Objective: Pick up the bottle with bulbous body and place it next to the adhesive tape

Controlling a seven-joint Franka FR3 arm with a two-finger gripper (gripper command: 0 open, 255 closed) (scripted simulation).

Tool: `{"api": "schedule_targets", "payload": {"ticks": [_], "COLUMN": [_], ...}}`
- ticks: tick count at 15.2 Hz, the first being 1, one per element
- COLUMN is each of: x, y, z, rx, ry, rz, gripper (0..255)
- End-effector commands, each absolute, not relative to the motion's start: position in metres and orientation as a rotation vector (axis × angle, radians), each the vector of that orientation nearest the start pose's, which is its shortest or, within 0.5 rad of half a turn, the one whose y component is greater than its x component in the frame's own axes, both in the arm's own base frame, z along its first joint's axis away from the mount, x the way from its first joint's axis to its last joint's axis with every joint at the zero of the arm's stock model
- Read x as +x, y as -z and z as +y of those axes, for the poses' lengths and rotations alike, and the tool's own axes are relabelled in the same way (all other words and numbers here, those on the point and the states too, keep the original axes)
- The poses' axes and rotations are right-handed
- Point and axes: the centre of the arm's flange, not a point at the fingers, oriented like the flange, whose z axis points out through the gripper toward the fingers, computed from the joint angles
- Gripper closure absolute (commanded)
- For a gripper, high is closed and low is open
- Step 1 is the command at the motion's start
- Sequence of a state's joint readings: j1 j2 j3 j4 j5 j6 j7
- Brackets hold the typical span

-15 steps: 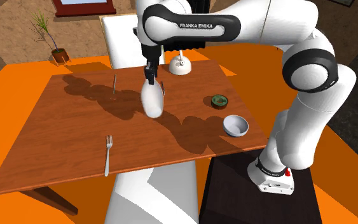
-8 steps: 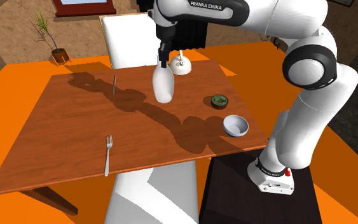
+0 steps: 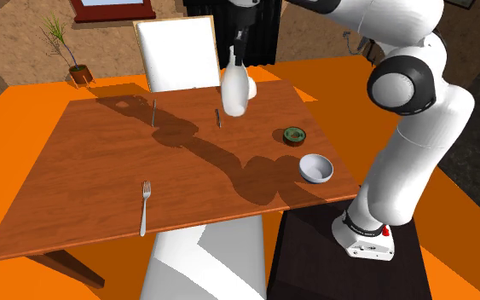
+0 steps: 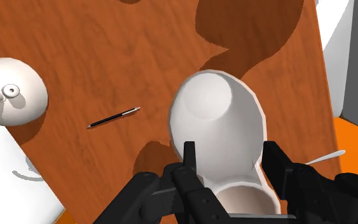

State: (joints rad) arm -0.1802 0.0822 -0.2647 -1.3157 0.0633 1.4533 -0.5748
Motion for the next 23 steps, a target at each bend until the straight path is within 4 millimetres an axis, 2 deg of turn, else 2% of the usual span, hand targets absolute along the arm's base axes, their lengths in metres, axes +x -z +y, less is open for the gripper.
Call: {"api": "schedule_targets", "payload": {"ticks": [1,9,23], "x": [0.508,0.472,0.472], "y": [-0.699,-0.747,-0.674], "z": [-0.251,-0.339,-0.339], "rx": [-3.124,-3.124,-3.124], "ry": [0.111,0.111,0.111], "rz": [-0.223,-0.223,-0.223], "gripper": [255,255,255]}}
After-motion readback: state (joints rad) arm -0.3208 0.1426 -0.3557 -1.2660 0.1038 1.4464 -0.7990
